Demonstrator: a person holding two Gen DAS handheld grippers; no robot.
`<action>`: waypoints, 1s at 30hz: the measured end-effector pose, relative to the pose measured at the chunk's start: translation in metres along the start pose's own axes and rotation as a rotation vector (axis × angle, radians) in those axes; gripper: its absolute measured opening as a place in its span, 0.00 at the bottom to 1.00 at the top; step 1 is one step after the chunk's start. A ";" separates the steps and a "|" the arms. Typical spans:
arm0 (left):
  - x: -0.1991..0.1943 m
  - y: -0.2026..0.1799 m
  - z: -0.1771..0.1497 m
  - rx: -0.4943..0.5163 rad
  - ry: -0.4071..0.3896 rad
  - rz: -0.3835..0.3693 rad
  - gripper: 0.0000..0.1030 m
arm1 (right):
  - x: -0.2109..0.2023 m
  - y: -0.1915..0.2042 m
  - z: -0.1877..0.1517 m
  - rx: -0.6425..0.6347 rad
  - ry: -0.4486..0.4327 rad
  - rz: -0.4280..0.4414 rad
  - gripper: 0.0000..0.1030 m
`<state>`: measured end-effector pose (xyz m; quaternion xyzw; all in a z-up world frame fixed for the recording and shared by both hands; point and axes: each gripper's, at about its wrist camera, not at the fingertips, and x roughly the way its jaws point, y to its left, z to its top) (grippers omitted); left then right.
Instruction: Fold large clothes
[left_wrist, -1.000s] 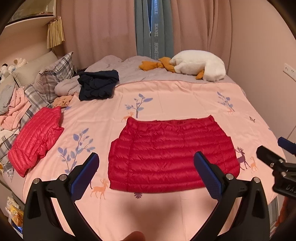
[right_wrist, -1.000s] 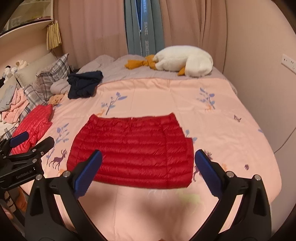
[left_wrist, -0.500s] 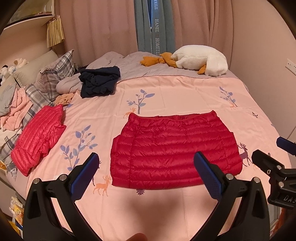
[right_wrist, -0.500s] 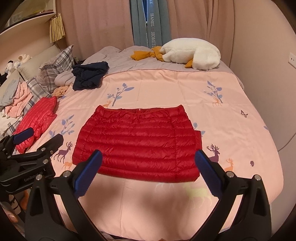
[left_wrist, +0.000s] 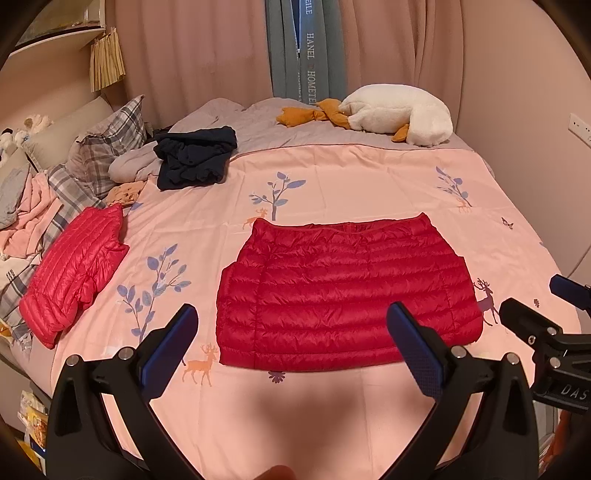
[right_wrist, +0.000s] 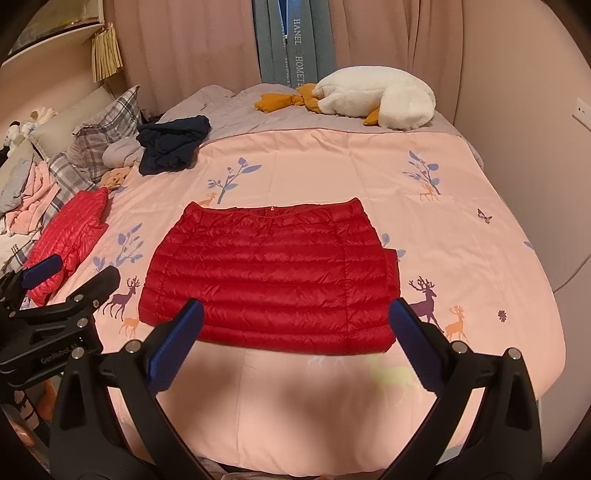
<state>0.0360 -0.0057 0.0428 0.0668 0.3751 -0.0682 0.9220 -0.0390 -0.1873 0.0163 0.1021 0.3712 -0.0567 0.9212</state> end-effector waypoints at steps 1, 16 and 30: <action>0.000 0.000 0.000 0.000 0.000 0.001 0.99 | 0.000 0.000 0.000 -0.001 0.001 0.001 0.98; 0.001 0.002 -0.002 0.004 0.000 0.012 0.99 | 0.004 0.003 -0.001 -0.018 0.006 -0.003 0.98; 0.001 0.001 -0.002 0.008 0.000 0.011 0.99 | 0.004 0.003 -0.001 -0.018 0.007 -0.002 0.98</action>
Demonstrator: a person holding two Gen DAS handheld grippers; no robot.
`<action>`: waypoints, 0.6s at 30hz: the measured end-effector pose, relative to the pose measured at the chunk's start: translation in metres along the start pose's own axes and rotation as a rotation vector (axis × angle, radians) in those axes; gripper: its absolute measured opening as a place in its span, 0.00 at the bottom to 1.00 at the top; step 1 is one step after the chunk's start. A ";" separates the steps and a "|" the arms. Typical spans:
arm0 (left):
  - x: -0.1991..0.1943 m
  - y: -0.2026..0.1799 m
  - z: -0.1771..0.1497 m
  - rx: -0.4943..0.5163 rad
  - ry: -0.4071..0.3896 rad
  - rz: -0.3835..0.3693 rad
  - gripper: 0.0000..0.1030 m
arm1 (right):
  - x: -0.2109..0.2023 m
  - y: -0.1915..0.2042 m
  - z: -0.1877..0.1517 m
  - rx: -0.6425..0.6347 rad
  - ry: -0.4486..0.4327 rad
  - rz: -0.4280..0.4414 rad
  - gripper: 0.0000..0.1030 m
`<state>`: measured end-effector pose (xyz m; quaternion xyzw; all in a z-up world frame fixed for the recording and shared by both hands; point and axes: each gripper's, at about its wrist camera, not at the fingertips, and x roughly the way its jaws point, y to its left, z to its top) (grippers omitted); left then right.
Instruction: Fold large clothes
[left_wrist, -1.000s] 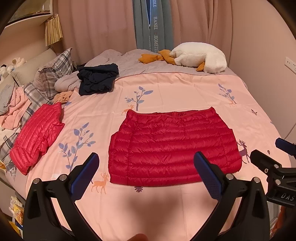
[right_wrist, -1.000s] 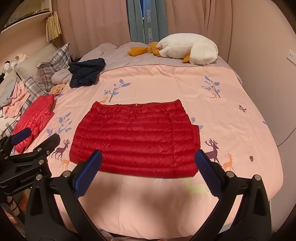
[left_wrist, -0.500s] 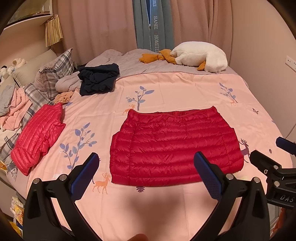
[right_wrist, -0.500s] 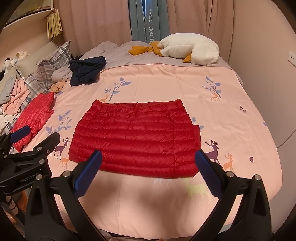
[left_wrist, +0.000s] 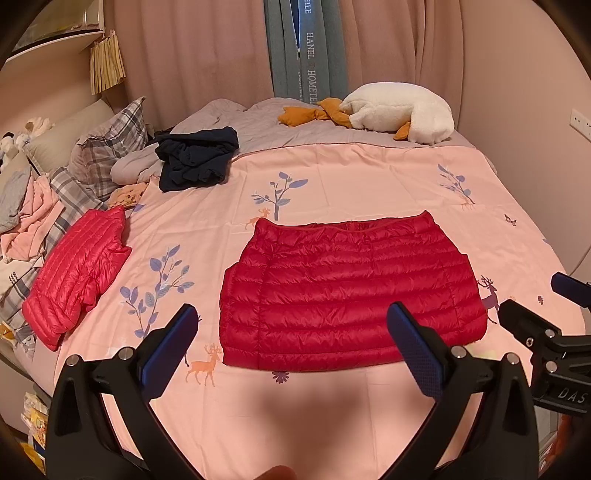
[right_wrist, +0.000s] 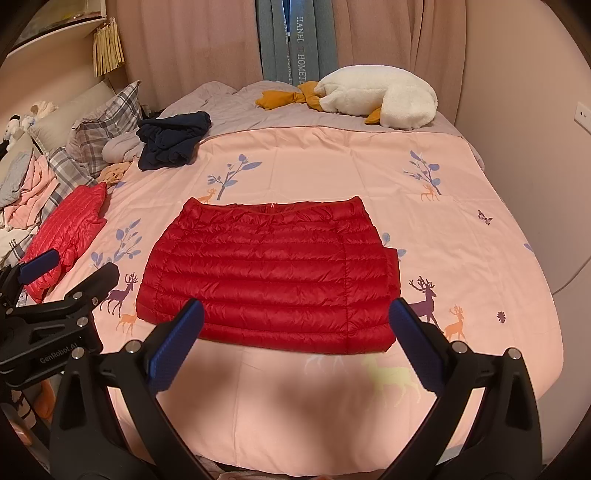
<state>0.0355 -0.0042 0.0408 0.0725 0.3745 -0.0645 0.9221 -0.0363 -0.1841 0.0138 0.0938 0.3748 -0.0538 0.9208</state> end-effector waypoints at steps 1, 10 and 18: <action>0.000 0.001 0.000 0.000 0.000 0.000 0.99 | 0.000 0.000 0.000 0.000 -0.001 -0.001 0.98; -0.001 -0.001 0.001 0.001 0.001 0.000 0.99 | 0.000 0.000 0.000 0.000 -0.001 -0.003 0.98; -0.001 -0.002 0.002 0.001 -0.001 0.003 0.99 | 0.001 0.000 0.000 -0.001 -0.002 -0.002 0.98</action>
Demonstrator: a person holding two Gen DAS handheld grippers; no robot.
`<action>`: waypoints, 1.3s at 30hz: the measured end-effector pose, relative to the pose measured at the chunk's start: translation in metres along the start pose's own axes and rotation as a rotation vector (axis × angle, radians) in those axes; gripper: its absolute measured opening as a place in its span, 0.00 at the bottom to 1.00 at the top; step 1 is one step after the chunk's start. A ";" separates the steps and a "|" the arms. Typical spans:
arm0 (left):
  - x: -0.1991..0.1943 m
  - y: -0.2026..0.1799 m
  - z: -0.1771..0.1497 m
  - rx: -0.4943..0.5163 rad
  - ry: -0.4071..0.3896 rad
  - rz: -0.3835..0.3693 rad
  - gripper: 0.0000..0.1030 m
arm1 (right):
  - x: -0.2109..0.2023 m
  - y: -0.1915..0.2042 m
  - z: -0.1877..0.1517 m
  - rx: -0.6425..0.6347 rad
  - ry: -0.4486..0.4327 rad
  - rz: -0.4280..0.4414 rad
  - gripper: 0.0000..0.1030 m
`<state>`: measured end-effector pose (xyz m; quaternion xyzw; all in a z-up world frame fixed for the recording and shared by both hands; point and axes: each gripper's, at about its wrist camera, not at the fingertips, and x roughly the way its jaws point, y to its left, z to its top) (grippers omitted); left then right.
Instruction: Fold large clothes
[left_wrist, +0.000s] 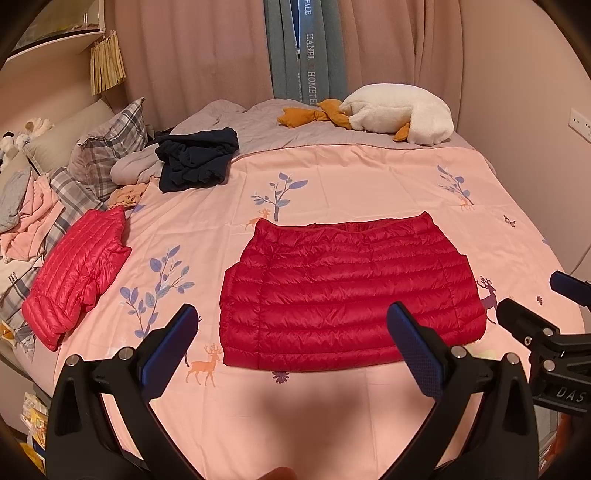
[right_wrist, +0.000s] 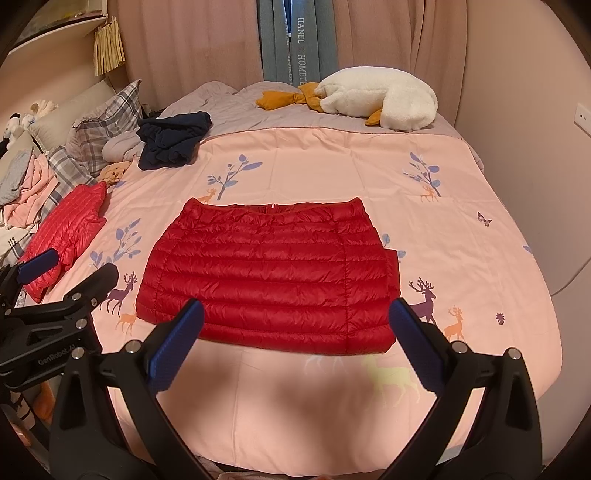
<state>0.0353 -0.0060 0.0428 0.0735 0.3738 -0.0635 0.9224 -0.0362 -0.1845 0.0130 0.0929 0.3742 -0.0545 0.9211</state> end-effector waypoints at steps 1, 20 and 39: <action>0.000 0.000 0.000 0.000 0.000 -0.001 0.99 | 0.000 0.000 0.000 0.000 0.001 0.000 0.98; -0.001 0.000 0.001 0.001 -0.002 0.004 0.99 | 0.001 0.000 0.000 0.000 0.000 -0.003 0.98; -0.007 0.002 0.002 -0.004 -0.012 0.019 0.99 | 0.000 -0.002 0.000 -0.001 0.000 -0.004 0.98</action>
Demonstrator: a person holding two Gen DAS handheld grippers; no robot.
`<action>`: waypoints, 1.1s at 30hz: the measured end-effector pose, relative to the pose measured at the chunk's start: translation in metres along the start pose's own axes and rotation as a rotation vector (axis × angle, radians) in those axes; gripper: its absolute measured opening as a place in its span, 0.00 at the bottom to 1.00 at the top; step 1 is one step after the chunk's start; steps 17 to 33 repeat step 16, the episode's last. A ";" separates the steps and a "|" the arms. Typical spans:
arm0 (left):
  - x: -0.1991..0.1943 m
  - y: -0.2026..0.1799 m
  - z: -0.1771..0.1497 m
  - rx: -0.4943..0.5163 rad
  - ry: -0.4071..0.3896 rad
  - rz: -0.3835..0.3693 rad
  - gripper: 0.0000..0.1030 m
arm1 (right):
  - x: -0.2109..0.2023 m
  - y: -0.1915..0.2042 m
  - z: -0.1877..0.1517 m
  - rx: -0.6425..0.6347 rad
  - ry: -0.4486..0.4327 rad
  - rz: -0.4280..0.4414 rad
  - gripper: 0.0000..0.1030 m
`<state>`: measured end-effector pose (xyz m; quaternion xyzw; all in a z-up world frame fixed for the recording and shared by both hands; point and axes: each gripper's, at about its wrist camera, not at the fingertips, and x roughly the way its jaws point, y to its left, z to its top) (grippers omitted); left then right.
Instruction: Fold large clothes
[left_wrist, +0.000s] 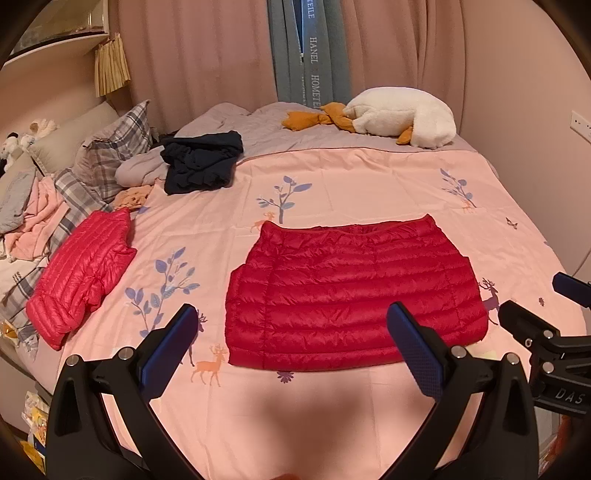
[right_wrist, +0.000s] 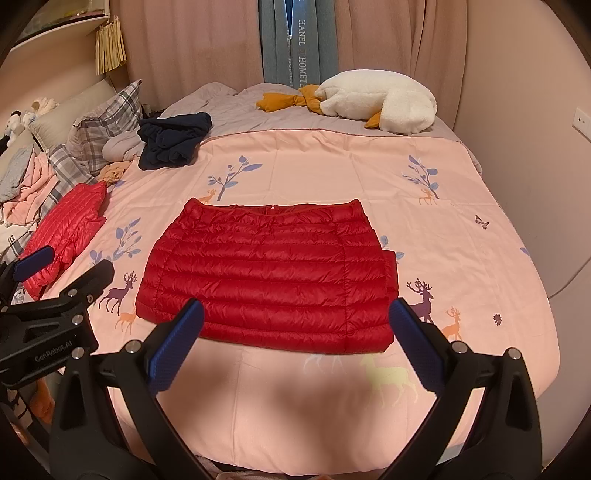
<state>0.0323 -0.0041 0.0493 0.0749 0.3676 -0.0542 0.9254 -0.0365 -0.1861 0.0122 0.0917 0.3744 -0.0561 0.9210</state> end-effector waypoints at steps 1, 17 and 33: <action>0.000 0.000 0.001 0.001 -0.002 0.001 0.99 | 0.000 0.000 0.000 0.000 0.001 0.001 0.98; 0.001 -0.001 -0.002 -0.003 0.005 -0.001 0.99 | -0.001 -0.002 0.000 0.004 0.001 -0.001 0.98; 0.001 -0.001 -0.002 -0.003 0.005 -0.001 0.99 | -0.001 -0.002 0.000 0.004 0.001 -0.001 0.98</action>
